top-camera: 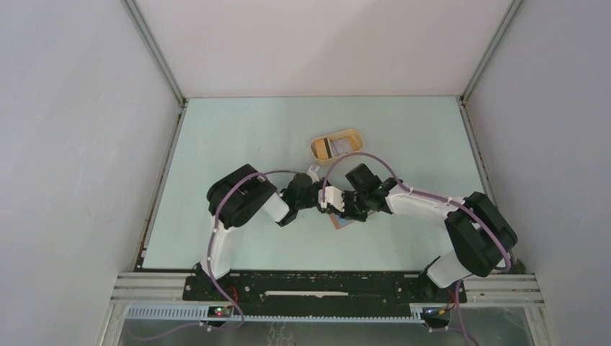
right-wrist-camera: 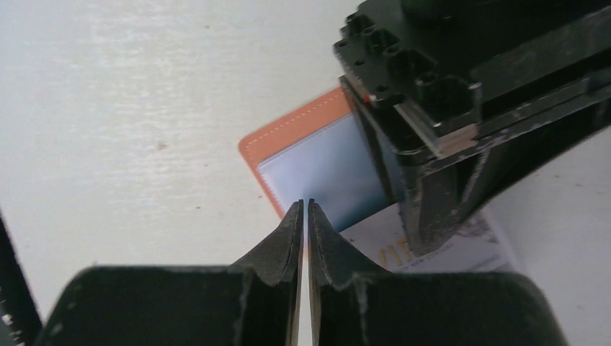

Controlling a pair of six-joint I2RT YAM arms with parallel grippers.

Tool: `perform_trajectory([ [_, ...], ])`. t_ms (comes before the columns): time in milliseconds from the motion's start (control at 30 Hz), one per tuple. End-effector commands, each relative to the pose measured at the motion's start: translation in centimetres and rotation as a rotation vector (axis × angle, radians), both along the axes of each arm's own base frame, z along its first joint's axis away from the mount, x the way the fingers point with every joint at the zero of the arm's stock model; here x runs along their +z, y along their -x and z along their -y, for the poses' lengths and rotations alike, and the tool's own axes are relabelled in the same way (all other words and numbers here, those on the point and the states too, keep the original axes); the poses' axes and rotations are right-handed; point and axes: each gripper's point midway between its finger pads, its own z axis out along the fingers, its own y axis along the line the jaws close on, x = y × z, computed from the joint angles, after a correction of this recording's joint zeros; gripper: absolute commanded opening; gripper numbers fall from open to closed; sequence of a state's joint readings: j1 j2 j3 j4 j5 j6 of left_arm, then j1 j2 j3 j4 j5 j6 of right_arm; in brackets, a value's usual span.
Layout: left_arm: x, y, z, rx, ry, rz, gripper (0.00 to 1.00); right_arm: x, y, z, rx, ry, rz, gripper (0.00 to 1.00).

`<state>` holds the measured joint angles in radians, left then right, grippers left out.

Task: Put the credit cards into the card holder
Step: Insert the credit card into the card holder.

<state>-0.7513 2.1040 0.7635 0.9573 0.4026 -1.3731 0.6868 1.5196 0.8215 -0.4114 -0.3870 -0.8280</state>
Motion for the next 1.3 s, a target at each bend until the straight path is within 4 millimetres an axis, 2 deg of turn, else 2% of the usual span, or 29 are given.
perform_trajectory([
  [0,-0.7,0.2,0.3,-0.021,-0.009,-0.021,0.33,0.7,-2.6,-0.7,0.009,0.01,0.155,0.13],
  [367,-0.8,0.1,0.5,-0.024,0.0,-0.024,0.35,-0.6,-2.5,-0.2,0.024,0.075,0.161,0.13],
  [533,-1.0,0.2,0.5,-0.025,0.0,-0.03,0.36,-0.9,-3.2,0.5,0.004,0.115,0.186,0.13],
  [1267,-1.7,0.3,0.3,-0.026,-0.009,-0.043,0.38,0.8,-7.0,4.3,-0.185,0.112,0.237,0.13],
])
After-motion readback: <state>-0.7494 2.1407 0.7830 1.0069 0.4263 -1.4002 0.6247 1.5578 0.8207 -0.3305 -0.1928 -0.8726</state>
